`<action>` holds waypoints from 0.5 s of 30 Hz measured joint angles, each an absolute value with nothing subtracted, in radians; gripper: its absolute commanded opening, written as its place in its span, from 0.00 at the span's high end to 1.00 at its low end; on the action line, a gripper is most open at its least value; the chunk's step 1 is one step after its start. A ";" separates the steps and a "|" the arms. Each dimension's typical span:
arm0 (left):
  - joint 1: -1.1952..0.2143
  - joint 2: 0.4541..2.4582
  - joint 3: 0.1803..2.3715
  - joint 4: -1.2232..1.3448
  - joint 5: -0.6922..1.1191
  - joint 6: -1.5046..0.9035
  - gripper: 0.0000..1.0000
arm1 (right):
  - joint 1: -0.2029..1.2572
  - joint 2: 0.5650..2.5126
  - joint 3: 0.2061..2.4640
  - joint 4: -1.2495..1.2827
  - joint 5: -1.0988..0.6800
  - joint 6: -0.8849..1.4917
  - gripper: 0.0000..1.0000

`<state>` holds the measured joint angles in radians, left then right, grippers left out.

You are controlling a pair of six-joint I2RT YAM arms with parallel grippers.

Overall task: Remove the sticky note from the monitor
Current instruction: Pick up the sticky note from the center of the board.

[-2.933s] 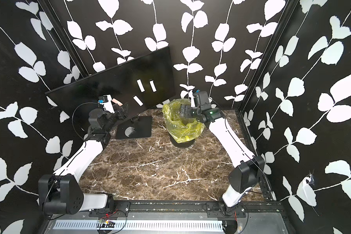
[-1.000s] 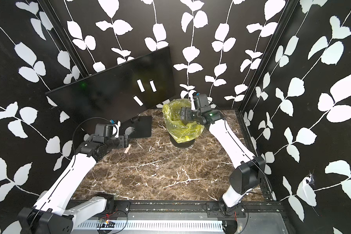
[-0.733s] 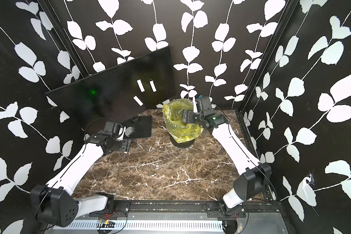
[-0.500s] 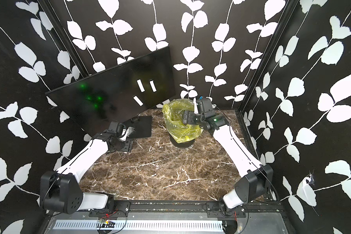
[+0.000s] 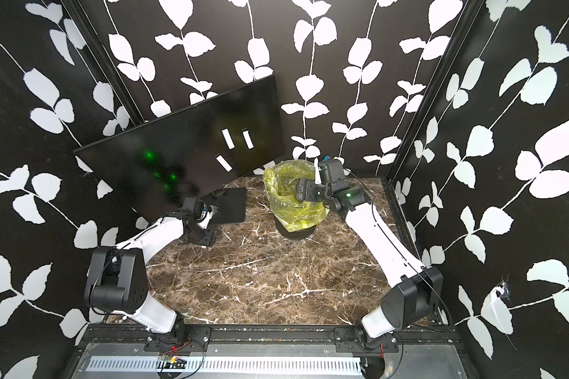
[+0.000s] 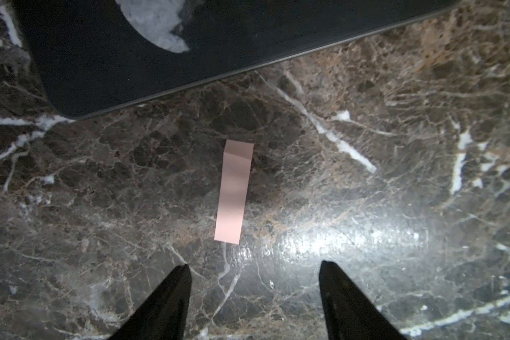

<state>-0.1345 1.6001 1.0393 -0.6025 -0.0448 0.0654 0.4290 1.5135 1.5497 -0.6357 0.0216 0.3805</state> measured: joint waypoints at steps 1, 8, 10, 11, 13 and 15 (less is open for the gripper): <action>-0.134 1.611 1.041 -0.589 -0.044 0.073 0.32 | 0.429 1.514 1.549 -0.635 0.022 0.381 0.02; -0.134 1.692 1.063 -0.526 -0.043 0.104 0.37 | 0.429 1.498 1.531 -0.625 0.023 0.381 0.02; -0.134 1.709 1.073 -0.519 -0.043 0.109 0.38 | 0.429 1.492 1.527 -0.626 0.024 0.381 0.02; -0.134 1.716 1.079 -0.517 -0.043 0.113 0.39 | 0.429 1.489 1.524 -0.625 0.025 0.381 0.02; -0.134 1.730 1.092 -0.516 -0.043 0.118 0.40 | 0.429 1.485 1.518 -0.621 0.025 0.381 0.02; -0.132 1.742 1.103 -0.513 -0.043 0.121 0.41 | 0.429 1.482 1.514 -0.618 0.026 0.381 0.02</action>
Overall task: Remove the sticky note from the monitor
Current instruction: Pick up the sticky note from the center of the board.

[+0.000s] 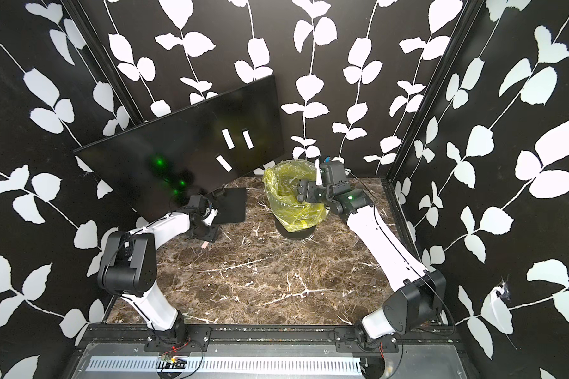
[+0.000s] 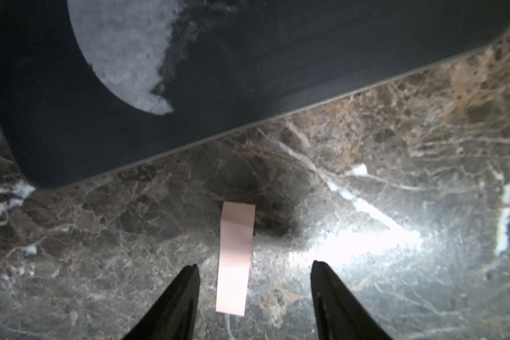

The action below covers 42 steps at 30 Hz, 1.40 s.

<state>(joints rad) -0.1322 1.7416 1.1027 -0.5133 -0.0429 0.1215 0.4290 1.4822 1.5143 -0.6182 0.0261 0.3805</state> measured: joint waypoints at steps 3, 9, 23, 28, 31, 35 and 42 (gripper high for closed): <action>-0.130 1.756 1.114 -0.514 -0.042 0.120 0.43 | 0.429 1.479 1.507 -0.611 0.027 0.381 0.02; -0.121 1.777 1.126 -0.533 -0.041 0.124 0.45 | 0.429 1.469 1.494 -0.599 0.027 0.385 0.02; -0.101 1.820 1.139 -0.555 -0.024 0.136 0.51 | 0.429 1.464 1.492 -0.599 0.027 0.395 0.02; -0.096 1.839 1.164 -0.576 -0.016 0.147 0.56 | 0.429 1.464 1.492 -0.599 0.026 0.395 0.02; -0.094 1.850 1.179 -0.583 -0.007 0.149 0.63 | 0.429 1.464 1.492 -0.599 0.026 0.397 0.02; -0.094 1.869 1.203 -0.599 0.009 0.151 0.69 | 0.429 1.464 1.492 -0.599 0.023 0.398 0.02; -0.093 1.874 1.209 -0.606 0.035 0.150 0.86 | 0.429 1.464 1.492 -0.599 0.022 0.398 0.02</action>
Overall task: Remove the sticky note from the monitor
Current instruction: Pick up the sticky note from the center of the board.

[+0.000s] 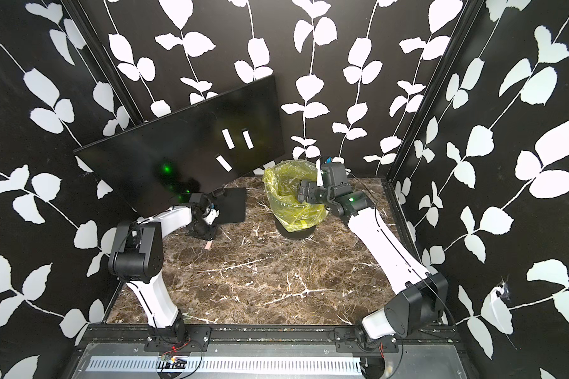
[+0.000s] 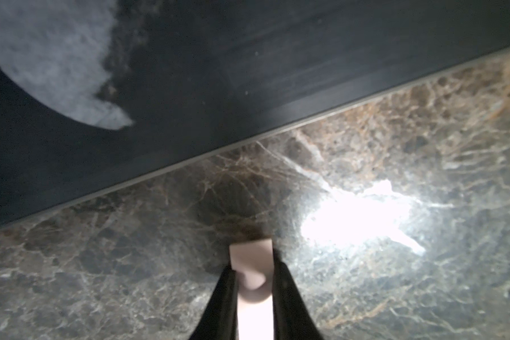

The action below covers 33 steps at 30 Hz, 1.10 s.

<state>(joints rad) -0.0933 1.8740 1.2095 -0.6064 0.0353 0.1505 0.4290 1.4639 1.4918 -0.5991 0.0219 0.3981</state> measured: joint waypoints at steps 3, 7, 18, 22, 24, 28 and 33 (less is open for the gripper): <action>-0.093 1.874 1.209 -0.608 0.042 0.150 0.93 | 0.429 1.464 1.492 -0.599 0.022 0.398 0.02; -0.093 1.874 1.209 -0.610 0.045 0.150 1.00 | 0.429 1.464 1.492 -0.599 0.022 0.398 0.02; -0.094 1.839 1.222 -0.667 0.040 0.135 1.00 | 0.429 1.464 1.492 -0.599 0.022 0.398 0.02; -0.123 1.733 1.248 -0.737 0.036 0.091 1.00 | 0.429 1.464 1.492 -0.600 0.022 0.397 0.02; -0.159 1.654 1.266 -0.767 0.036 0.060 1.00 | 0.429 1.464 1.492 -0.601 0.022 0.397 0.02; -0.247 1.514 1.356 -0.845 0.052 -0.017 1.00 | 0.429 1.464 1.494 -0.607 0.023 0.393 0.02; -0.378 1.481 1.599 -0.914 0.079 -0.112 1.00 | 0.429 1.462 1.509 -0.637 0.029 0.381 0.02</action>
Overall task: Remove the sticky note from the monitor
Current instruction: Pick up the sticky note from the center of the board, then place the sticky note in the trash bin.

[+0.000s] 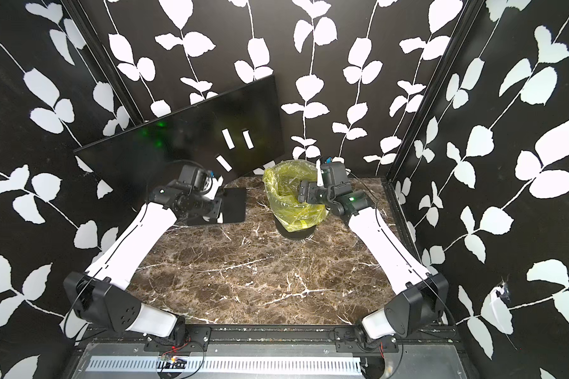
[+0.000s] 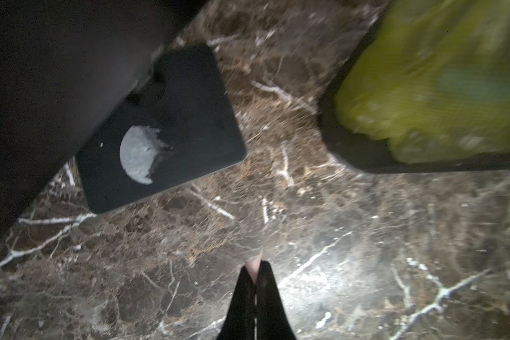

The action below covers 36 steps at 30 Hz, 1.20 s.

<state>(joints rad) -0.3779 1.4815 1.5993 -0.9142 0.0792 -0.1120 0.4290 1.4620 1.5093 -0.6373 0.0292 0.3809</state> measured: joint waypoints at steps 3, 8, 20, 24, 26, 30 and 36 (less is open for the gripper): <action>-0.444 1.539 1.833 -0.902 0.111 -0.147 1.00 | 0.429 1.457 1.519 -0.659 0.045 0.373 0.02; -0.523 1.634 2.058 -0.780 0.179 -0.199 1.00 | 0.428 1.435 1.544 -0.688 0.095 0.355 0.02; -0.637 1.981 2.138 -0.411 0.273 -0.345 0.98 | 0.422 1.384 1.599 -0.697 0.207 0.327 0.02; -0.651 2.046 2.138 -0.317 0.281 -0.382 0.67 | 0.421 1.384 1.600 -0.700 0.222 0.322 0.02; -0.653 2.056 2.138 -0.305 0.283 -0.392 0.54 | 0.421 1.384 1.601 -0.702 0.228 0.317 0.02; -0.654 2.057 2.138 -0.291 0.289 -0.378 0.38 | 0.417 1.384 1.606 -0.704 0.234 0.312 0.02; -0.654 2.054 2.139 -0.308 0.271 -0.327 0.27 | 0.416 1.404 1.618 -0.703 0.232 0.311 0.02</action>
<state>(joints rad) -0.6540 2.0544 2.1387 -0.3080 0.2710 -0.3271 0.4156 1.4036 1.6176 -0.7033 0.2321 0.3111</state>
